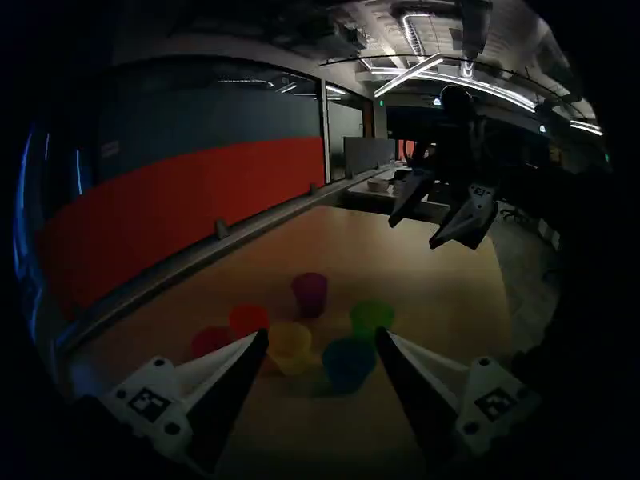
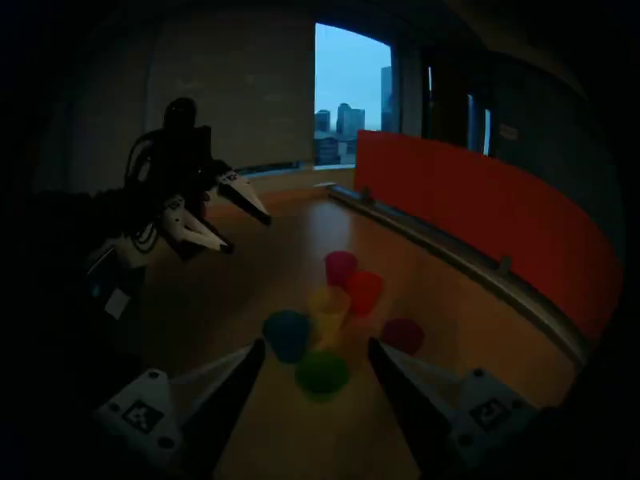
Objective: Pour water
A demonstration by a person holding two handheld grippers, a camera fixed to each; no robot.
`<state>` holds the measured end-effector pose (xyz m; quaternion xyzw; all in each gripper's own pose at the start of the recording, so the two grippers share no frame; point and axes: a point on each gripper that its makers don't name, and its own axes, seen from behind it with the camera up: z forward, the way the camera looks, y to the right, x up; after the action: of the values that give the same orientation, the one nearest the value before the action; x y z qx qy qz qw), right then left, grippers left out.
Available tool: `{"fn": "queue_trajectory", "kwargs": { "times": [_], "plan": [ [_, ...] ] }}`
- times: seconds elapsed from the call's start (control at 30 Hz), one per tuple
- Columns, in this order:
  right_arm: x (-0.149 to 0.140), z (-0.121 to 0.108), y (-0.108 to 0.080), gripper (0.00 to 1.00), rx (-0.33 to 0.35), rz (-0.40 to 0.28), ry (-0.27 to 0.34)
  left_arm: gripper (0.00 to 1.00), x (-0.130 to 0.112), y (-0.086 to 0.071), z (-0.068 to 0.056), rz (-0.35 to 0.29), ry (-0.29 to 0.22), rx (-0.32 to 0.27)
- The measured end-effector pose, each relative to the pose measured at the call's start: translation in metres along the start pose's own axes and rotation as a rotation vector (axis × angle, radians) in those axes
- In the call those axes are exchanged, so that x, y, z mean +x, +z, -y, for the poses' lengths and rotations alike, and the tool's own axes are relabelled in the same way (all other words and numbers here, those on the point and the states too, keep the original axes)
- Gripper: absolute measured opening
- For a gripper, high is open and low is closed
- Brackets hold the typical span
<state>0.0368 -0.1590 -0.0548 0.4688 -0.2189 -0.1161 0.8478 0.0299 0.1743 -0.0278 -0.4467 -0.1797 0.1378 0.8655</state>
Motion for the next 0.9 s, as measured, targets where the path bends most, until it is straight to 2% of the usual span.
{"fn": "queue_trajectory", "kwargs": {
  "times": [0.4, 0.67, 0.9],
  "plan": [
    [-0.036, -0.005, 0.015, 0.99, 0.0, 0.057, 0.019, 1.0, -0.047, 0.018, -0.009, 0.087, 0.012, -0.025],
    [-0.059, -0.003, 0.028, 0.99, 0.012, 0.093, 0.034, 1.0, -0.073, 0.03, -0.011, 0.121, -0.015, -0.028],
    [-0.08, -0.005, 0.038, 0.99, 0.009, 0.123, 0.045, 1.0, -0.096, 0.04, -0.022, 0.153, -0.028, -0.048]
  ]
}}
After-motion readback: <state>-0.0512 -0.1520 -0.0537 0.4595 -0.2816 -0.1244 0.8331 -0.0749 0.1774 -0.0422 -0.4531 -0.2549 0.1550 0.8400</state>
